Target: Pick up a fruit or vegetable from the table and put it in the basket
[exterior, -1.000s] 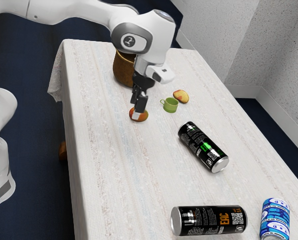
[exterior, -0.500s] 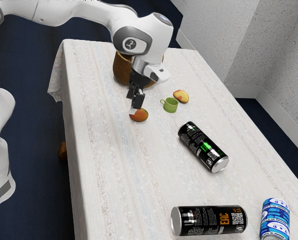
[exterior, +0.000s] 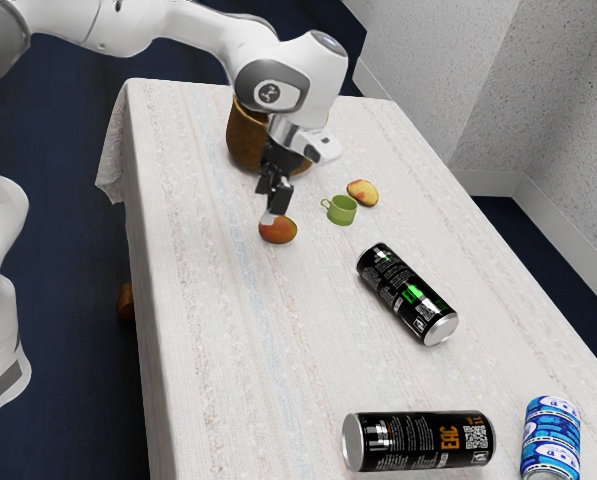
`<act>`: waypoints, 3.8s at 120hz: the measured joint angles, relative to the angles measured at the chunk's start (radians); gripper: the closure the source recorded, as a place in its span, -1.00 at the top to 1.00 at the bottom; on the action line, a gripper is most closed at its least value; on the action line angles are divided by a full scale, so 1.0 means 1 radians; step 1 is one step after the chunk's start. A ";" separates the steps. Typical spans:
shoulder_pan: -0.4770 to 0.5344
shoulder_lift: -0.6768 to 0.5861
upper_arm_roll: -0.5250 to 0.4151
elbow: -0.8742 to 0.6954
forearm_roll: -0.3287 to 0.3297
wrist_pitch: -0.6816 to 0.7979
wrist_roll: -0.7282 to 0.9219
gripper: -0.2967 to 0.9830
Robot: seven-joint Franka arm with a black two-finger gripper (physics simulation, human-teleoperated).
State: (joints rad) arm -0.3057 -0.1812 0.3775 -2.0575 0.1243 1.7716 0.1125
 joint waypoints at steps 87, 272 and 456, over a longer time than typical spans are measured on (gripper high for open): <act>0.005 0.040 0.019 0.006 -0.039 0.053 0.129 0.54; 0.045 0.132 0.040 0.019 -0.079 0.153 0.296 0.54; 0.056 0.199 0.044 0.017 -0.100 0.196 0.335 0.54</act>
State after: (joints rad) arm -0.2495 0.0178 0.4218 -2.0406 0.0238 1.9675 0.4478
